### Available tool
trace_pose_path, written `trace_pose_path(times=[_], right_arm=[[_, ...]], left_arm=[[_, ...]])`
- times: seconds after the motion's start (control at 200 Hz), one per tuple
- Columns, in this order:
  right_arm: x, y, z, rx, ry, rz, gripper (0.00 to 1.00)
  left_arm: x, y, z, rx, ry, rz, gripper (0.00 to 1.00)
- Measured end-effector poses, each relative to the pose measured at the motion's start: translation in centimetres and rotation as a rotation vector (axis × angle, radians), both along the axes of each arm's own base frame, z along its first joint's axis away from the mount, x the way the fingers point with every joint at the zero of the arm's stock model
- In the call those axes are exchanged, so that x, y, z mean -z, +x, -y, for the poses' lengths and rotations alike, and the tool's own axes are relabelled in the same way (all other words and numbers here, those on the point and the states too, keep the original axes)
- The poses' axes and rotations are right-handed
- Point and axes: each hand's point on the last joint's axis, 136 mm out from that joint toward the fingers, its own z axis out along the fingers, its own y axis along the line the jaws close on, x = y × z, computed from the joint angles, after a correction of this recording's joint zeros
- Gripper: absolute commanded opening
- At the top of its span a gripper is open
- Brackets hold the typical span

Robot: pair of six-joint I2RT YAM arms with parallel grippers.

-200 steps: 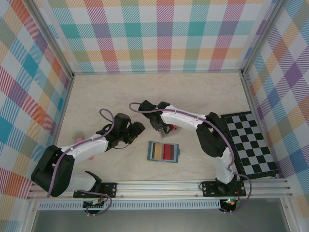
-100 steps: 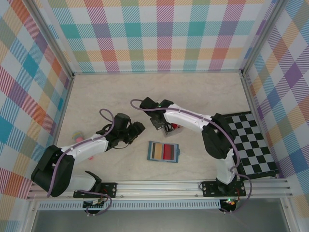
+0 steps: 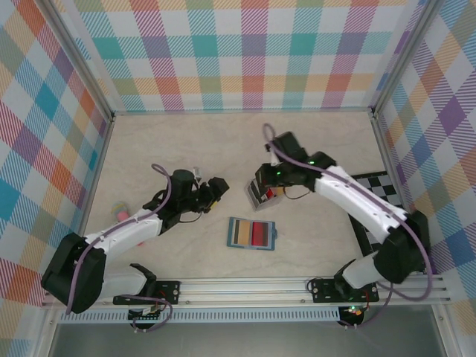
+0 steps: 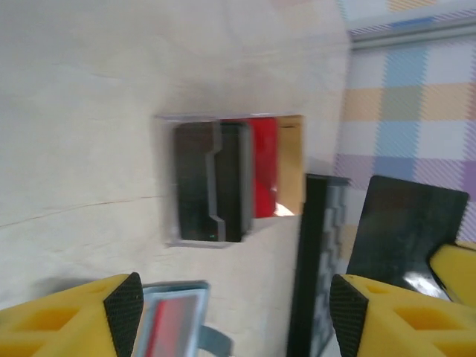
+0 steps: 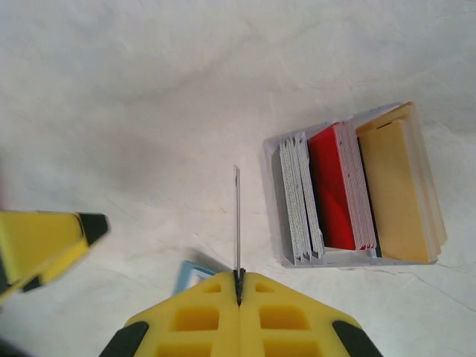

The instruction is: Put the credit cards into the card holder

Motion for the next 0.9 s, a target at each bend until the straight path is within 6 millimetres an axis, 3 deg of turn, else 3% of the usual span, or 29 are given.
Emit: trace_pose_path(times=[0.11, 0.31, 0.435, 0.605, 0.67, 0.745, 0.9], right_arm=[[-0.8, 0.3, 0.9, 0.046, 0.206, -0.047, 0.03], [-0.7, -0.5, -0.7, 0.009, 0.44, -0.165, 0.03], [-1.6, -0.5, -1.4, -0.016, 0.526, -0.182, 0.03], [-2.5, -0.2, -1.8, -0.03, 0.592, -0.19, 0.03], [-2.4, 0.1, -1.8, -0.024, 0.603, -0.194, 0.04], [-2.2, 0.5, -1.8, -0.013, 0.613, -0.2, 0.04], [-1.3, 0.8, -1.5, 0.005, 0.624, -0.236, 0.12]], left_arm=[[-1.5, 0.8, 1.9, 0.054, -0.081, 0.031, 0.71], [-4.3, 2.3, 5.3, 0.138, -0.191, 0.078, 0.66], [-6.0, 2.6, 6.7, 0.183, -0.245, 0.107, 0.54], [-6.6, 2.3, 7.3, 0.216, -0.279, 0.115, 0.35], [-6.8, 2.2, 7.4, 0.224, -0.288, 0.118, 0.27], [-7.0, 2.2, 7.5, 0.227, -0.295, 0.121, 0.11], [-7.4, 2.3, 7.5, 0.23, -0.302, 0.138, 0.01]])
